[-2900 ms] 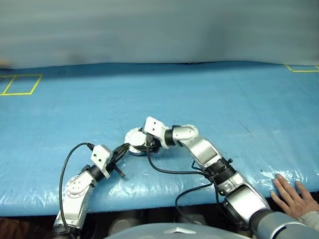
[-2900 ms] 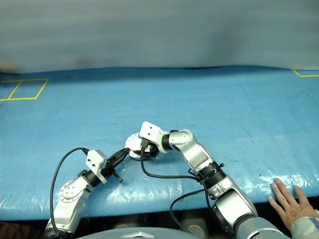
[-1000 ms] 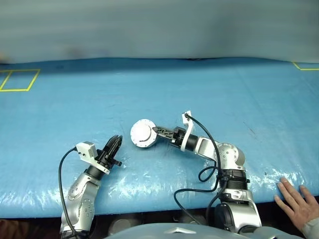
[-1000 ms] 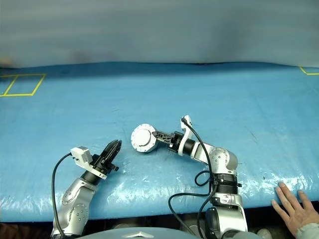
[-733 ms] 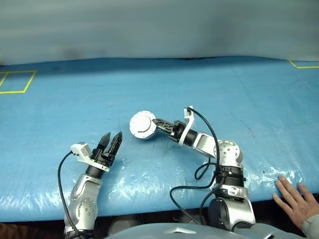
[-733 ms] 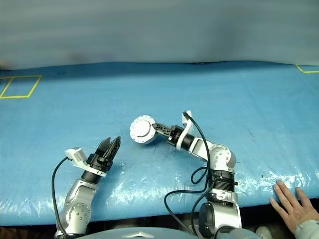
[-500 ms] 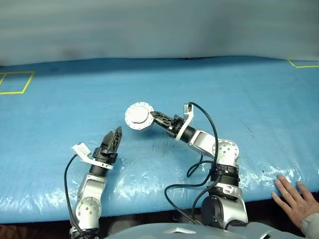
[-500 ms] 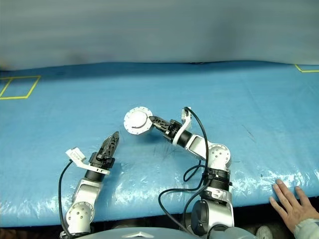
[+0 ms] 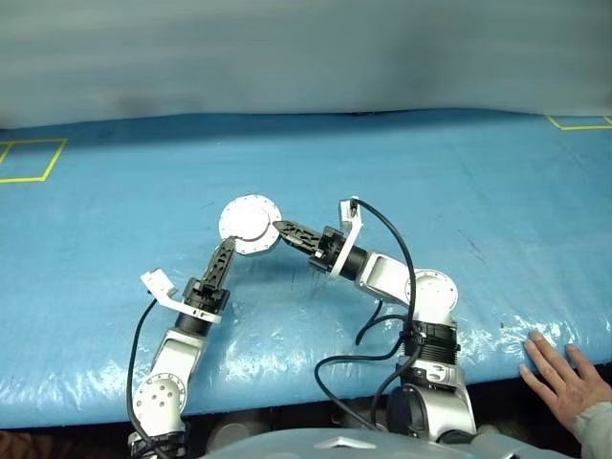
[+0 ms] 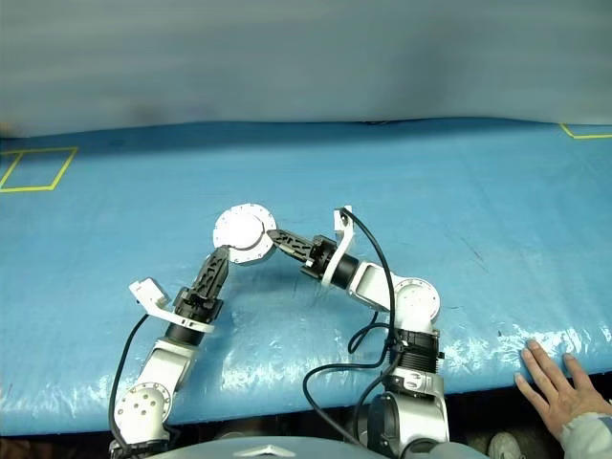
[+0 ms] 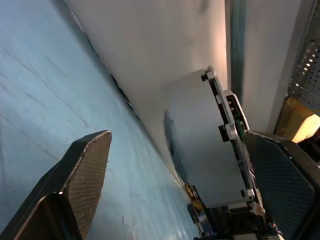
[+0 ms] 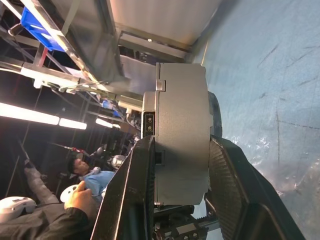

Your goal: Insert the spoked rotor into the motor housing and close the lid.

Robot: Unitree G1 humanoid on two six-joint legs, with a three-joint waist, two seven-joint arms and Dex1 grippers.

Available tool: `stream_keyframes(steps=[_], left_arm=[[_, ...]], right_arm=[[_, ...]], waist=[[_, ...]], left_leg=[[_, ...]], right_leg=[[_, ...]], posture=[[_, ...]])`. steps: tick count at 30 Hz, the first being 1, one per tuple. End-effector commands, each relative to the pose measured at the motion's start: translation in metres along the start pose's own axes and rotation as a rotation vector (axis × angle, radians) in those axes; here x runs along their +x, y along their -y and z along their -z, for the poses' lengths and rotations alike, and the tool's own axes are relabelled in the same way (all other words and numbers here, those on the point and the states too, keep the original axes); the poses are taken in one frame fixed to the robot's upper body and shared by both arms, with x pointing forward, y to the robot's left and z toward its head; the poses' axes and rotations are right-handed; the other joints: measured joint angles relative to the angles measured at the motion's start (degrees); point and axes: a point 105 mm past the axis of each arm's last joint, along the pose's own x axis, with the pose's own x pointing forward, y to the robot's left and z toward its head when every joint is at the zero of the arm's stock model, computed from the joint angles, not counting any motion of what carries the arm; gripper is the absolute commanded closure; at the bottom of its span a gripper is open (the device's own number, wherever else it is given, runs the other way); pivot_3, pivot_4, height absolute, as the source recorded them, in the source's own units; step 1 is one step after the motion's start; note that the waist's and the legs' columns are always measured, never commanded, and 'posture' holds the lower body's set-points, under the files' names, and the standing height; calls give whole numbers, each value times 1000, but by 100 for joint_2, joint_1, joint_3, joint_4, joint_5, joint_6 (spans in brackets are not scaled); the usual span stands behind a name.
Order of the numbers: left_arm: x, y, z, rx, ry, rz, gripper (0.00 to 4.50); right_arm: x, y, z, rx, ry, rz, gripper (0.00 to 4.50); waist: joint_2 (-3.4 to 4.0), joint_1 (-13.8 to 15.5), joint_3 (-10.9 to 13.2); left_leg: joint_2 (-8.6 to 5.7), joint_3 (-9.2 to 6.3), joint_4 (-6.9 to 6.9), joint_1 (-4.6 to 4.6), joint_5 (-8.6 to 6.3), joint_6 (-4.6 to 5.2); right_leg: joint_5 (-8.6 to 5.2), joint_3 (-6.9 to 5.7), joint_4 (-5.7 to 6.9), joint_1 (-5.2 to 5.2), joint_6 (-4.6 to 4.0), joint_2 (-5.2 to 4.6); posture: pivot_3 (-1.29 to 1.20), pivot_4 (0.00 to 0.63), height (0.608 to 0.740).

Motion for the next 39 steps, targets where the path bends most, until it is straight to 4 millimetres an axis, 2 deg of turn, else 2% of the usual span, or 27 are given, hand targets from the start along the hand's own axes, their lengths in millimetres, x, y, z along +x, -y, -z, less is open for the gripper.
stream_keyframes(steps=[1, 5, 12, 39], left_arm=[[10, 23, 8, -6, -50, 111, 36], [8, 22, 6, -1, -45, 109, 36], [1, 32, 10, -39, -81, 182, 36], [-13, 22, 14, -3, -119, 136, 36]], right_arm=[[17, -21, 13, -13, -84, -108, 3144], [17, -21, 12, -13, -86, -108, 3144], [18, -19, 13, 0, -102, -111, 3144], [16, 8, 3, 52, -47, -15, 3144]], waist=[[0, -1, 0], [0, -1, 0], [0, -3, 0], [0, -1, 0]], left_leg=[[0, 2, 1, 0, 0, -1], [0, 4, 3, 0, 2, -3], [1, 5, 2, 0, 1, -3], [1, 7, 4, 0, 0, -3]], right_leg=[[0, 2, 5, -1, 0, 0], [-1, 3, 16, -4, -2, 0], [-3, 4, 18, -5, -4, 0], [-3, 5, 19, -6, -5, -2]], posture=[[0, 150, 740], [0, 150, 740], [0, 150, 740], [0, 150, 740]])
